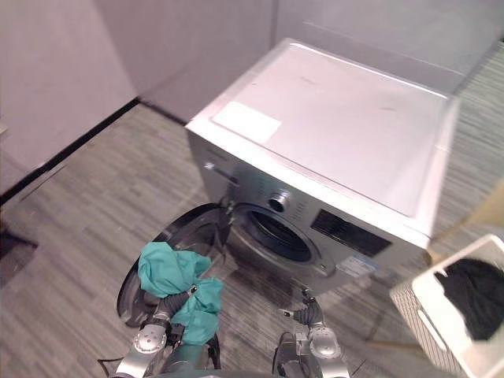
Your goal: Pick up the laundry basket with both hands and put the clothes into the washing machine.
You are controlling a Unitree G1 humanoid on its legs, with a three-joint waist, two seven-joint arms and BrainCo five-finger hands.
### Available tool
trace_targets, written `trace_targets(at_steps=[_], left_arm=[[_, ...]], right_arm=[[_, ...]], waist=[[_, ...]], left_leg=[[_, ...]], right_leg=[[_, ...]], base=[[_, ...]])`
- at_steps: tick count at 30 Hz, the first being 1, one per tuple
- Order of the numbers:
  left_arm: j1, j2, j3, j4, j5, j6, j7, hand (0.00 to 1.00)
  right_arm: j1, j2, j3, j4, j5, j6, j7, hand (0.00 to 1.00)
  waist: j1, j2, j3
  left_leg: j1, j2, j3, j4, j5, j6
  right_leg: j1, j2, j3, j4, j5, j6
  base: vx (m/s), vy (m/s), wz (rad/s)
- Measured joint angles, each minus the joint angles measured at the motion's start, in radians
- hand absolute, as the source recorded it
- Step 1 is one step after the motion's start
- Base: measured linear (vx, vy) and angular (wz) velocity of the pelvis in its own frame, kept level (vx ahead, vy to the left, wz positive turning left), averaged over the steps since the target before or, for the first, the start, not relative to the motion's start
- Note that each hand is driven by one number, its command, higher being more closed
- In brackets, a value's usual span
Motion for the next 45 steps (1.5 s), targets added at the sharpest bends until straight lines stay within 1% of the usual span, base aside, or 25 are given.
trace_targets(at_steps=[1, 2, 4, 5, 6, 7, 8, 9, 11, 13, 14, 15, 16, 18, 19, 22, 26, 30, 32, 34, 37, 38, 41, 44, 45], left_arm=[[0.002, 0.005, 0.002, -0.009, 0.000, 0.000, 0.002, 1.00], [-0.003, 0.015, 0.001, -0.017, -0.001, 0.000, 0.002, 1.00], [-0.007, 0.015, 0.006, -0.017, -0.001, 0.001, 0.000, 1.00], [0.002, 0.004, 0.025, -0.017, -0.001, 0.001, -0.005, 1.00], [0.004, -0.002, 0.033, -0.017, -0.001, 0.001, -0.007, 1.00], [0.004, -0.008, 0.039, -0.017, -0.002, 0.005, -0.015, 1.00], [0.004, -0.012, 0.039, -0.018, -0.002, 0.007, -0.017, 1.00], [0.003, -0.023, 0.039, -0.018, -0.004, 0.008, -0.017, 1.00], [-0.006, -0.044, 0.039, -0.019, -0.010, 0.007, -0.016, 1.00], [-0.023, -0.048, 0.039, -0.020, -0.012, 0.005, -0.012, 1.00], [-0.027, -0.047, 0.039, -0.020, -0.012, 0.005, -0.011, 1.00], [-0.031, -0.050, 0.038, -0.021, -0.014, 0.003, -0.008, 1.00], [-0.045, -0.041, 0.039, -0.015, -0.021, 0.002, 0.004, 1.00], [-0.080, -0.024, 0.039, -0.020, -0.038, 0.003, 0.017, 1.00], [-0.101, -0.022, 0.039, -0.025, -0.047, 0.004, 0.029, 1.00], [-0.143, -0.011, 0.058, -0.085, -0.085, 0.006, 0.066, 1.00], [-0.235, -0.017, 0.088, -0.129, -0.122, 0.005, 0.124, 1.00], [-0.335, -0.051, 0.120, -0.168, -0.142, 0.003, 0.168, 1.00], [-0.424, -0.077, 0.145, -0.217, -0.155, -0.003, 0.190, 1.00], [-0.475, -0.090, 0.154, -0.236, -0.169, -0.004, 0.207, 1.00], [-0.589, -0.093, 0.158, -0.290, -0.196, -0.004, 0.247, 1.00], [-0.609, -0.093, 0.158, -0.296, -0.199, -0.004, 0.252, 1.00], [-0.723, -0.069, 0.160, -0.331, -0.200, -0.001, 0.295, 1.00], [-0.854, 0.006, 0.156, -0.396, -0.194, 0.000, 0.337, 1.00], [-0.909, 0.049, 0.157, -0.423, -0.182, 0.000, 0.357, 1.00]], right_arm=[[0.000, 0.000, 0.001, 0.010, -0.007, 0.000, 0.000, 0.00], [0.004, 0.000, 0.004, 0.011, -0.016, 0.000, 0.000, 0.00], [0.015, -0.012, 0.004, 0.012, -0.017, 0.001, -0.001, 0.00], [0.026, -0.027, 0.008, 0.013, -0.017, 0.002, -0.001, 0.00], [0.027, -0.031, 0.008, 0.013, -0.017, 0.002, -0.003, 0.00], [0.026, -0.041, 0.009, 0.017, -0.016, 0.002, -0.005, 0.00], [0.026, -0.049, 0.009, 0.018, -0.015, 0.002, -0.007, 0.00], [0.022, -0.059, 0.010, 0.019, -0.013, 0.002, -0.008, 0.00], [0.009, -0.082, -0.004, 0.022, -0.009, 0.001, -0.023, 0.00], [-0.014, -0.088, -0.013, 0.041, -0.008, 0.001, -0.034, 0.00], [-0.018, -0.085, -0.013, 0.047, -0.008, 0.001, -0.038, 0.00], [-0.020, -0.095, -0.014, 0.049, -0.008, 0.000, -0.042, 0.00], [-0.034, -0.082, -0.014, 0.058, -0.008, 0.001, -0.045, 0.00], [-0.046, -0.071, -0.013, 0.056, -0.007, -0.001, -0.045, 0.00], [-0.065, -0.074, -0.013, 0.056, -0.005, 0.000, -0.046, 0.00], [-0.144, -0.078, -0.016, 0.028, 0.006, 0.001, -0.064, 0.00], [-0.225, -0.074, -0.007, -0.042, 0.038, 0.002, -0.098, 0.00], [-0.271, -0.048, -0.001, -0.141, 0.064, 0.000, -0.136, 0.00], [-0.314, -0.023, -0.001, -0.221, 0.085, -0.002, -0.163, 0.00], [-0.339, -0.014, -0.002, -0.256, 0.086, -0.003, -0.177, 0.00], [-0.384, 0.010, -0.002, -0.364, 0.093, -0.007, -0.203, 0.00], [-0.389, 0.011, -0.002, -0.387, 0.093, -0.012, -0.204, 0.00], [-0.394, 0.011, -0.002, -0.490, 0.091, -0.040, -0.213, 0.00], [-0.365, 0.020, -0.003, -0.597, 0.076, -0.041, -0.219, 0.00], [-0.357, 0.029, -0.003, -0.628, 0.063, -0.041, -0.218, 0.00]], waist=[[0.002, 0.000, -0.001], [-0.002, -0.002, -0.003], [-0.019, 0.010, -0.005], [-0.022, 0.026, -0.013], [-0.020, 0.028, -0.013], [-0.024, 0.031, -0.009], [-0.024, 0.035, -0.006], [-0.015, 0.042, 0.000], [-0.001, 0.042, 0.003], [0.000, 0.052, 0.007], [0.000, 0.055, 0.008], [0.000, 0.080, 0.009], [0.000, 0.066, 0.025], [-0.001, 0.026, 0.062], [0.000, 0.022, 0.099], [0.002, 0.021, 0.187], [0.005, 0.017, 0.249], [0.015, 0.010, 0.279], [0.026, 0.002, 0.308], [0.028, -0.003, 0.321], [0.030, -0.013, 0.335], [0.029, -0.012, 0.336], [0.026, -0.019, 0.341], [0.016, -0.024, 0.341], [0.005, -0.025, 0.341]], left_leg=[[0.018, 0.011, 0.030, -0.020, -0.004, -0.011], [0.018, 0.027, 0.053, -0.023, -0.010, -0.024], [0.021, 0.064, 0.073, -0.016, -0.018, -0.046], [0.024, 0.105, 0.096, 0.031, -0.021, -0.076], [0.016, 0.121, 0.095, 0.077, -0.024, -0.083], [-0.023, 0.160, 0.071, 0.205, -0.021, -0.087], [-0.045, 0.179, 0.045, 0.280, -0.013, -0.086], [-0.108, 0.197, -0.032, 0.425, 0.004, -0.090], [-0.142, 0.146, -0.120, 0.423, -0.037, -0.085], [-0.154, 0.081, -0.182, 0.277, -0.043, -0.077], [-0.150, 0.067, -0.198, 0.224, -0.034, -0.075], [-0.138, 0.054, -0.218, 0.124, 0.033, -0.066], [-0.130, 0.047, -0.199, 0.137, 0.012, -0.056], [-0.167, 0.014, -0.181, 0.173, 0.007, -0.047], [-0.193, 0.010, -0.173, 0.218, -0.008, -0.031], [-0.322, 0.022, -0.155, 0.398, -0.075, -0.016], [-0.536, 0.074, -0.165, 0.645, -0.192, -0.005], [-0.757, 0.108, -0.198, 0.841, -0.235, 0.004], [-0.929, 0.126, -0.229, 0.972, -0.251, 0.004], [-1.008, 0.130, -0.244, 1.033, -0.258, 0.003], [-1.223, 0.141, -0.286, 1.195, -0.275, -0.002], [-1.254, 0.142, -0.292, 1.223, -0.279, -0.002], [-1.365, 0.149, -0.317, 1.333, -0.295, -0.002], [-1.428, 0.156, -0.334, 1.381, -0.299, -0.002], [-1.441, 0.156, -0.336, 1.384, -0.300, -0.005]], right_leg=[[0.003, -0.021, -0.084, -0.001, 0.016, -0.019], [0.003, -0.010, -0.097, -0.021, 0.031, 0.009], [0.002, 0.028, -0.083, -0.044, 0.030, 0.010], [0.003, 0.060, -0.058, -0.065, 0.025, 0.002], [0.011, 0.075, -0.041, -0.069, 0.020, 0.001], [0.024, 0.095, -0.021, -0.069, 0.020, -0.004], [0.034, 0.106, -0.010, -0.067, 0.023, -0.005], [0.058, 0.118, 0.022, -0.074, 0.022, -0.012], [0.054, 0.108, 0.074, -0.076, 0.023, -0.012], [0.054, 0.101, 0.125, -0.068, 0.023, -0.011], [0.054, 0.102, 0.133, -0.064, 0.021, -0.008], [0.045, 0.118, 0.148, -0.045, 0.008, 0.016], [0.027, 0.103, 0.168, -0.008, -0.017, 0.038], [-0.052, 0.052, 0.179, 0.096, -0.046, 0.051], [-0.086, 0.037, 0.180, 0.151, -0.058, 0.055], [-0.234, 0.022, 0.215, 0.330, -0.103, 0.059], [-0.453, 0.014, 0.241, 0.568, -0.199, 0.057], [-0.664, 0.012, 0.252, 0.767, -0.256, 0.040], [-0.829, 0.009, 0.257, 0.908, -0.288, 0.029], [-0.907, 0.006, 0.262, 0.975, -0.303, 0.023], [-1.118, 0.002, 0.284, 1.153, -0.339, 0.013], [-1.147, 0.002, 0.287, 1.182, -0.347, 0.014], [-1.260, 0.006, 0.305, 1.299, -0.374, 0.009], [-1.320, 0.014, 0.309, 1.349, -0.381, 0.004], [-1.334, 0.015, 0.309, 1.355, -0.381, 0.003]], base=[[-0.01, -0.050, -1.04], [0.01, -0.080, -0.90], [0.06, -0.149, -0.59], [0.12, -0.151, -0.63], [0.17, -0.166, -0.74], [0.15, -0.134, -0.57], [0.22, -0.210, -0.75], [0.17, -0.144, -0.88], [0.16, -0.030, -0.92], [0.15, 0.103, -0.73], [0.17, 0.175, -0.65], [0.11, 0.135, -0.51], [0.10, 0.143, -0.42], [-0.01, 0.121, -0.13], [-0.08, 0.110, -0.08], [-0.17, 0.090, -0.25], [-0.24, 0.012, -0.16], [-0.21, -0.020, 0.00], [-0.22, -0.040, 0.04], [-0.13, -0.049, 0.04], [-0.11, -0.084, 0.03], [-0.05, -0.087, -0.01], [-0.02, -0.076, -0.05], [0.00, -0.052, -0.05], [0.00, -0.062, -0.02]])
